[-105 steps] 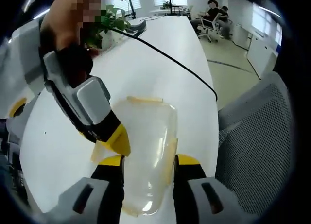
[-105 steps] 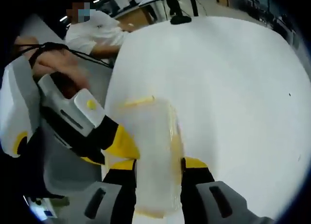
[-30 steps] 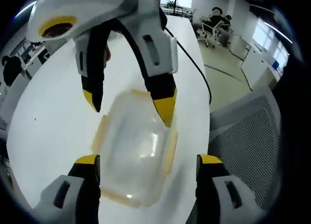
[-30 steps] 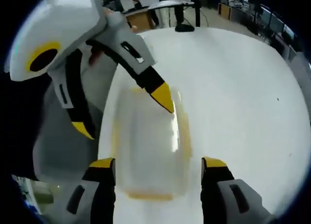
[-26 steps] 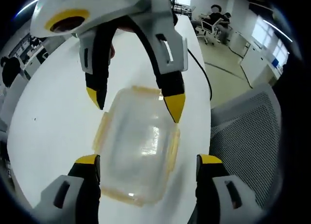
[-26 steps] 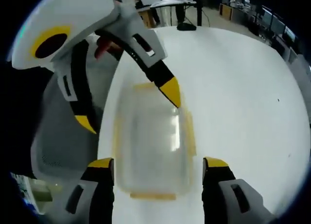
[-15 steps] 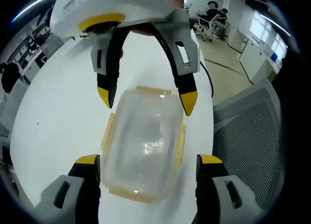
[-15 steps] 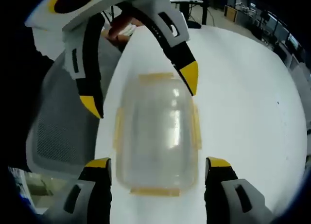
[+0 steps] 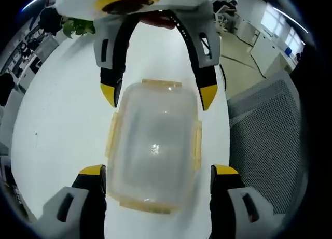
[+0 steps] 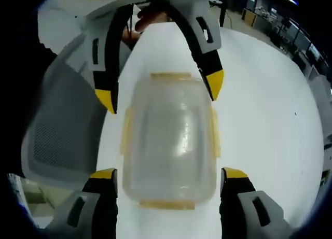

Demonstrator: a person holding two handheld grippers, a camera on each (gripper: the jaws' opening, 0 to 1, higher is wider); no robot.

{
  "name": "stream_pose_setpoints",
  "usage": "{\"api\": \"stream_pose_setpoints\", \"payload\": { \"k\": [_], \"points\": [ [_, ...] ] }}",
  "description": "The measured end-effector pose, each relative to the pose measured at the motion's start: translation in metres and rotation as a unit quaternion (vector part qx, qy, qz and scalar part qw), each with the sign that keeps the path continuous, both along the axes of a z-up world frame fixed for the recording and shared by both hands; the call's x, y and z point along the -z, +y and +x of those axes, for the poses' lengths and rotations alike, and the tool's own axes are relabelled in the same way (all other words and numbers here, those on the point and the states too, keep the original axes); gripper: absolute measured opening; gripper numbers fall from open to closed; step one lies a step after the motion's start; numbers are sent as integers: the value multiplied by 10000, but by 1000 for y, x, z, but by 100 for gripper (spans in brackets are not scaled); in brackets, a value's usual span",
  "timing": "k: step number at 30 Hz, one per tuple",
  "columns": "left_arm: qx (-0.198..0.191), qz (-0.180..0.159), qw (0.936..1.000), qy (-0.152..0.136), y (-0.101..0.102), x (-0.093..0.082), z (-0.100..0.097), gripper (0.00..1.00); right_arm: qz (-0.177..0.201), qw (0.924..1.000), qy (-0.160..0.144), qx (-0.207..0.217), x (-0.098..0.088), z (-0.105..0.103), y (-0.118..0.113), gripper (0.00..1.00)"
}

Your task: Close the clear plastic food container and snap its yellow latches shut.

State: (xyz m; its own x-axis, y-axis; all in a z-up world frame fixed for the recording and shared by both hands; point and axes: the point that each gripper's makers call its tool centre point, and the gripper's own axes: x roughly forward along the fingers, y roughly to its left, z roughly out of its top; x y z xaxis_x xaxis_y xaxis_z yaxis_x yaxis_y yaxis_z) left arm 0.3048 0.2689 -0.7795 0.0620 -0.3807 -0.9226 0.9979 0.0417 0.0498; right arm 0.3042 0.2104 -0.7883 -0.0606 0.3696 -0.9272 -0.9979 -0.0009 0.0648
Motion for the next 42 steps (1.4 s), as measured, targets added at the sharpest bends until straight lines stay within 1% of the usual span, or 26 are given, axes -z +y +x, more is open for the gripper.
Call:
{"api": "stream_pose_setpoints", "payload": {
  "k": [4,7,8,13,16,17,19,23,28,39,42],
  "points": [
    [10,124,9999,36,5,4,3,82,-57,10000,-65,-34,3,1,-1,82],
    [30,151,9999,32,6,5,5,82,-104,9999,-106,-56,5,2,-2,81],
    [52,153,9999,26,6,5,5,82,-161,9997,-170,-56,5,4,-4,82],
    [139,255,9996,20,7,11,8,81,-134,9998,-134,-49,7,3,-3,82],
    [186,316,9993,-6,9,14,8,80,-144,9999,-59,-29,10,1,-3,80],
    [203,351,9992,-9,9,16,8,79,-138,9999,-92,-40,12,1,-3,80],
    [253,391,9989,-107,9,17,10,78,-137,9998,-110,-65,12,1,-3,80],
    [186,407,9989,-106,8,20,10,80,-82,9999,-98,-5,11,1,-3,79],
    [169,460,9987,-105,9,20,9,79,-246,9997,-76,-4,13,1,-2,79],
    [174,549,9983,-91,9,21,8,79,-20,9999,-97,74,13,0,-2,79],
    [186,570,9981,-108,10,21,8,79,-39,9999,-106,108,12,-1,-1,79]
  ]
}}
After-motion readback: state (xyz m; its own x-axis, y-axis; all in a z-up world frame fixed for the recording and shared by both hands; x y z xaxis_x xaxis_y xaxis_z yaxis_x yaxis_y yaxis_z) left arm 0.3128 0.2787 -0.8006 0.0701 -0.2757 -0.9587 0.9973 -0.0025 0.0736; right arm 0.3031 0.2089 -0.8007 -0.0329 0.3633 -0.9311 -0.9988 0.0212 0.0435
